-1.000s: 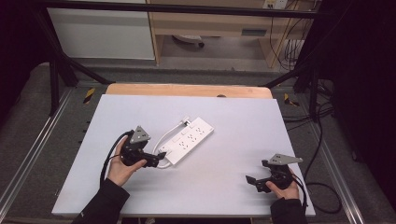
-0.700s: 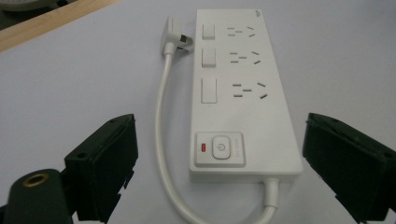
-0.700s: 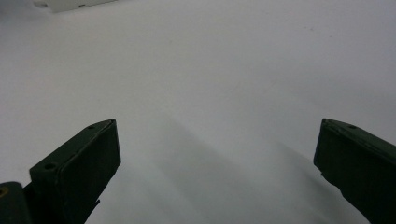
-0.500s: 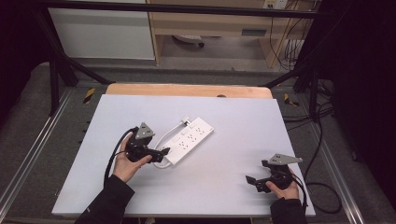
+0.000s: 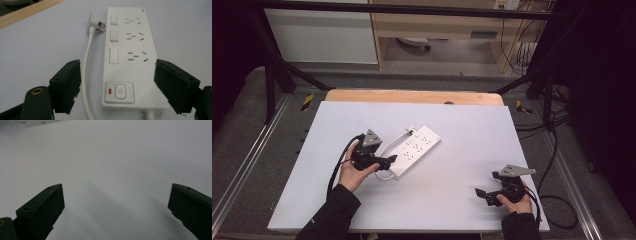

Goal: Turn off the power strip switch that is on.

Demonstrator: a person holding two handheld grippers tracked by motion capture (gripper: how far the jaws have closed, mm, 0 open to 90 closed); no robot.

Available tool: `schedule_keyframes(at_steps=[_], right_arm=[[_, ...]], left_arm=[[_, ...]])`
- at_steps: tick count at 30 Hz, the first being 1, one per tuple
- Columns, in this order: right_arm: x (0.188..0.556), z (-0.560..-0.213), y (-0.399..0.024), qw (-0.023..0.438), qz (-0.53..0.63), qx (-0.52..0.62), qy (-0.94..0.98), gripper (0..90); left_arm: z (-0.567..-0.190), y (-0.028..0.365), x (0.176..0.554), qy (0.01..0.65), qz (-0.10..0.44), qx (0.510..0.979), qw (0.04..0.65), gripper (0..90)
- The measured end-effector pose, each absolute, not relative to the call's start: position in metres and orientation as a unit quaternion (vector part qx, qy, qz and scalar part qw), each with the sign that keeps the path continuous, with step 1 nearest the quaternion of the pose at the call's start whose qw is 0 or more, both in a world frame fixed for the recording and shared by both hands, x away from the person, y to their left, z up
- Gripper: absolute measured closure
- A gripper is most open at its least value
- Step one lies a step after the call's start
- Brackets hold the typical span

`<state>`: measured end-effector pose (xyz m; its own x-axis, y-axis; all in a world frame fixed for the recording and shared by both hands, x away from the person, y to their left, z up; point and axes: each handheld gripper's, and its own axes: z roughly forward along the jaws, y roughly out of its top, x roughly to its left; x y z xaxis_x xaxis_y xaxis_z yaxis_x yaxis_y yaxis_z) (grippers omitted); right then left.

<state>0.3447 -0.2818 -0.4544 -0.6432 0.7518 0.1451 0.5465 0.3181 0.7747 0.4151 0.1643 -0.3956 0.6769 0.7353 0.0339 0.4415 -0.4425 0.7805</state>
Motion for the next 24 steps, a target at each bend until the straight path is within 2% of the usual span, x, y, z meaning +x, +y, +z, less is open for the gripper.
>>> schedule_keyframes(at_steps=[24], right_arm=[[0.345, -0.455, -0.282, 0.121, 0.420, 0.403, 0.804, 1.1]], left_arm=[[-0.403, 0.151, 0.424, 0.364, 0.196, 0.824, 0.387, 41.1]])
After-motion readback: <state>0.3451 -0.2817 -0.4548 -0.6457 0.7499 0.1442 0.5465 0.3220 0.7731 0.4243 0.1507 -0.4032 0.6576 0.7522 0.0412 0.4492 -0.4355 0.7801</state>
